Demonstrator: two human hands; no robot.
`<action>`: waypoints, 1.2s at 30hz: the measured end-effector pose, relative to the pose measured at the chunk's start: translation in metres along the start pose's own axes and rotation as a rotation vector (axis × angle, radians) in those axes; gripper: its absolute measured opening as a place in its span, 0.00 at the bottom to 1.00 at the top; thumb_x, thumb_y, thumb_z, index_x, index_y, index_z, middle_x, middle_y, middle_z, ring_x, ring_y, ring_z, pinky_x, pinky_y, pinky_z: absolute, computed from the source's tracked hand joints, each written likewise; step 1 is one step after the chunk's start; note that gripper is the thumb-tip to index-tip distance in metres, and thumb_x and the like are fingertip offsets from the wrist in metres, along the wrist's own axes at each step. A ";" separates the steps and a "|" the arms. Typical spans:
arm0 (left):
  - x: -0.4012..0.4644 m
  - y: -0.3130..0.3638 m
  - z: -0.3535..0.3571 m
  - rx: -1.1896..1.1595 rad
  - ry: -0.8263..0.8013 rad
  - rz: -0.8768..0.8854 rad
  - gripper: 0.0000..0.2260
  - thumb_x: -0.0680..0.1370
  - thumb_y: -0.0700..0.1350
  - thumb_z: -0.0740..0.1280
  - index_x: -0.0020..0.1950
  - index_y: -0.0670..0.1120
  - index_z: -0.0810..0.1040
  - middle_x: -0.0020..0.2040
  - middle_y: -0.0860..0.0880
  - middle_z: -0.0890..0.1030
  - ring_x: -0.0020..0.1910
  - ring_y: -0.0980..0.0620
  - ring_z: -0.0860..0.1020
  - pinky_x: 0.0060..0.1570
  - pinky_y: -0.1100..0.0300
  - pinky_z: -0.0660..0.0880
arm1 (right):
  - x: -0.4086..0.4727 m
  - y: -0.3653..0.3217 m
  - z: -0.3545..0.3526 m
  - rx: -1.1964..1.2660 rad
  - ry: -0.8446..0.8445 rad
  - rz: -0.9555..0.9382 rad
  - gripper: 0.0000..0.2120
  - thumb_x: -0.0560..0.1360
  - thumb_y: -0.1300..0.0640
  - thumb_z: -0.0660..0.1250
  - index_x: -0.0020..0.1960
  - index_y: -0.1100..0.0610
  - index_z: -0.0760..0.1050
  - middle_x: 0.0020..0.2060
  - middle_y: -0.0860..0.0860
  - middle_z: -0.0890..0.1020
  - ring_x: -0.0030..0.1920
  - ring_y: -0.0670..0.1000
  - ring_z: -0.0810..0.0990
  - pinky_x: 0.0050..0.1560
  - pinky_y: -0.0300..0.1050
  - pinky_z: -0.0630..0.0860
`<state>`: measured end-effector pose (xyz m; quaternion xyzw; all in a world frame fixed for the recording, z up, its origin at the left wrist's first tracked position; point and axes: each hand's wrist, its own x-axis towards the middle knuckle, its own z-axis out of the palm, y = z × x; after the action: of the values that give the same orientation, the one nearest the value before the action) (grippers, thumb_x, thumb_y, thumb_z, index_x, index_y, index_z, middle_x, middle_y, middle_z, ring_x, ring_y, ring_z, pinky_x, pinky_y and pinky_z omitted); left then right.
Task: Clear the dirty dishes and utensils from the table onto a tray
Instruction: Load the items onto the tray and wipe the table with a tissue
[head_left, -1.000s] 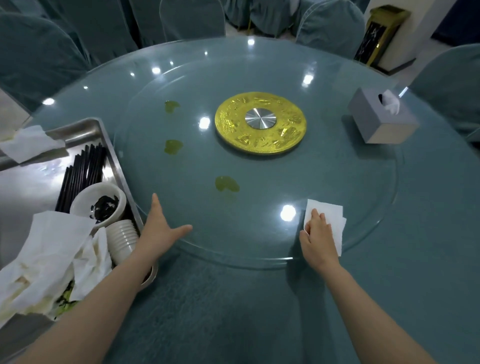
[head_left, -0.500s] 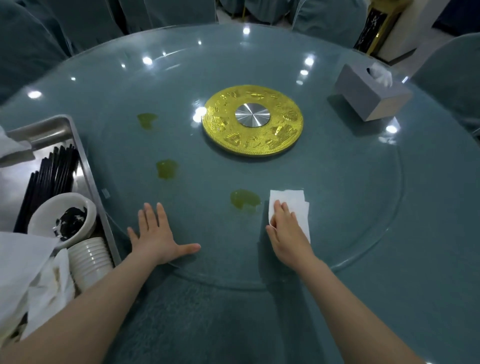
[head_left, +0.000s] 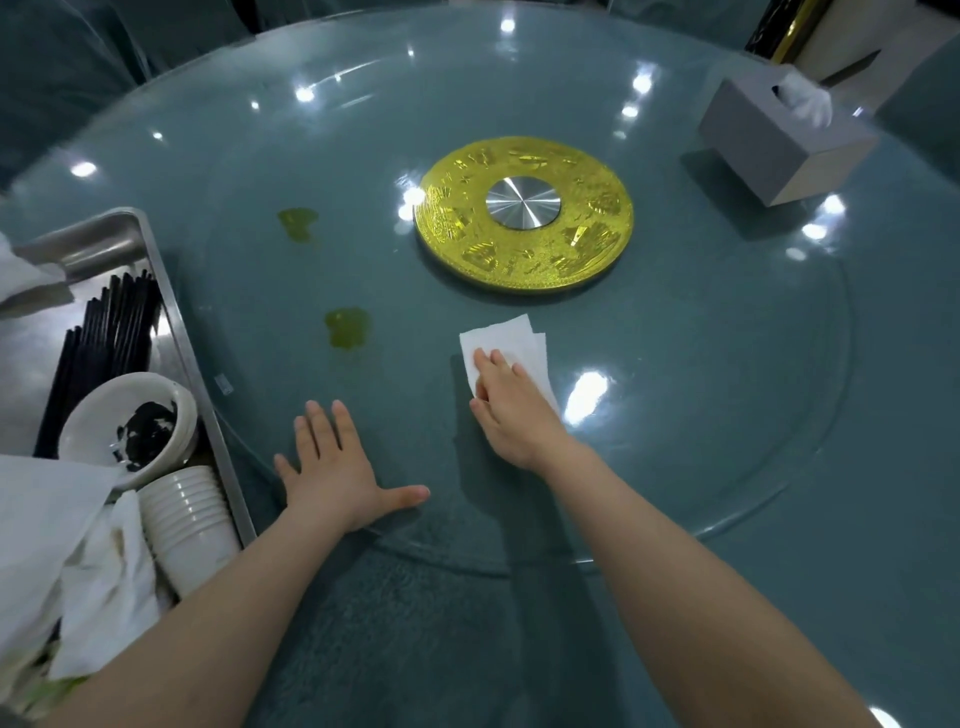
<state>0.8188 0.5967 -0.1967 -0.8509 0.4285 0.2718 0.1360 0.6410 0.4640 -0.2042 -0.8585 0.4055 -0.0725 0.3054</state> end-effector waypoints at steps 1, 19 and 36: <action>0.001 -0.001 0.000 0.004 0.003 0.003 0.68 0.53 0.82 0.59 0.71 0.44 0.22 0.73 0.42 0.25 0.75 0.41 0.31 0.72 0.36 0.44 | -0.003 -0.001 0.001 -0.003 -0.021 -0.014 0.22 0.81 0.56 0.53 0.72 0.66 0.60 0.71 0.56 0.65 0.77 0.53 0.50 0.75 0.46 0.45; -0.049 0.020 0.003 0.075 0.262 0.197 0.45 0.72 0.74 0.51 0.78 0.44 0.51 0.75 0.40 0.57 0.72 0.41 0.59 0.63 0.48 0.67 | -0.087 0.014 -0.007 0.106 -0.032 0.134 0.26 0.82 0.59 0.52 0.78 0.60 0.50 0.49 0.43 0.70 0.77 0.47 0.48 0.72 0.38 0.41; -0.005 -0.034 -0.010 -0.248 0.289 0.102 0.59 0.64 0.70 0.69 0.77 0.42 0.38 0.79 0.43 0.40 0.78 0.45 0.43 0.73 0.44 0.46 | -0.156 -0.004 0.008 0.231 -0.007 0.160 0.21 0.83 0.55 0.51 0.74 0.59 0.61 0.63 0.46 0.74 0.76 0.44 0.51 0.74 0.38 0.45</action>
<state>0.8472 0.6155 -0.1860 -0.8685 0.4492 0.2043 -0.0467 0.5438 0.5850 -0.1887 -0.7829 0.4605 -0.0909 0.4083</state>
